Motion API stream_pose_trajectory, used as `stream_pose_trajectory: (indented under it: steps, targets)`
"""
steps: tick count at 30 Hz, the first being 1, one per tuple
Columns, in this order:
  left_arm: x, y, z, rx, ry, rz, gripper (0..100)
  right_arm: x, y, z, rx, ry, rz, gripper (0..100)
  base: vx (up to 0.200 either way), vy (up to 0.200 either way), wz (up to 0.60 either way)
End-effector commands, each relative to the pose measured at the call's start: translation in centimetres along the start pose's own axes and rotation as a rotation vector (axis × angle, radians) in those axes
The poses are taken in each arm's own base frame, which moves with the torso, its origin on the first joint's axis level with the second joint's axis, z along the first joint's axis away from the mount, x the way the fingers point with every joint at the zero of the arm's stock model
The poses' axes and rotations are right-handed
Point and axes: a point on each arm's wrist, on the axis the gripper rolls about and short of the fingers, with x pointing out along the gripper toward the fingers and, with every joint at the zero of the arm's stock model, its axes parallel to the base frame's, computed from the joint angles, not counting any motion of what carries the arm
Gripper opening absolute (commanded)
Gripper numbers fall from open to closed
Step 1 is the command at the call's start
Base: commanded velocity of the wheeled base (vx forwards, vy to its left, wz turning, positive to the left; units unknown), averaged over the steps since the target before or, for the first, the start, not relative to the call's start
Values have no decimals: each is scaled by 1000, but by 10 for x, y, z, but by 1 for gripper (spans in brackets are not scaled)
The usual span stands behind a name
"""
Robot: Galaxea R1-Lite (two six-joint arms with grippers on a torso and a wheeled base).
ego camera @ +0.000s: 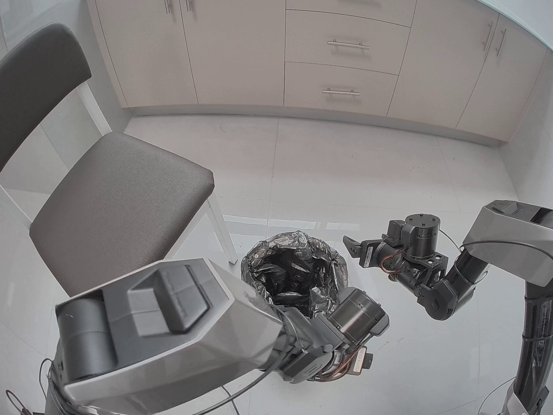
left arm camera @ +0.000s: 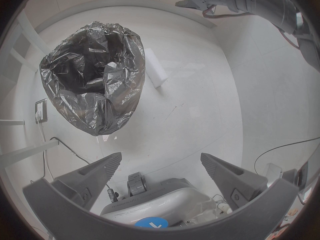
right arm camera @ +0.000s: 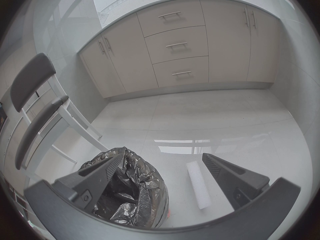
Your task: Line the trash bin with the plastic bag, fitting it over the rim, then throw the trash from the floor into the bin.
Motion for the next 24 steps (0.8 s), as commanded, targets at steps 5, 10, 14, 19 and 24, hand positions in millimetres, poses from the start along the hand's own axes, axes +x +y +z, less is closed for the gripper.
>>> stream_pose_trajectory:
  steps: [5, 10, 14, 19, 24]
  targets:
    - [-85, 49, 16, -99, -98, 13, 100, -36, 39, -38, -89, 188, 109, 100, 0, 0, 0]
    - [-103, 96, 26, -205, -159, 56, 100, -44, 60, -67, -141, 270, 156, 100, 0, 0, 0]
    - [-104, 116, 32, -251, -196, 72, 100, -35, 73, -84, -168, 290, 164, 100, 0, 0, 0]
    - [-98, 122, 33, -264, -195, 81, 100, -22, 76, -105, -220, 334, 144, 100, 0, 0, 0]
    - [-98, 123, 33, -264, -194, 81, 100, -30, 77, -117, -245, 373, 131, 100, 0, 0, 0]
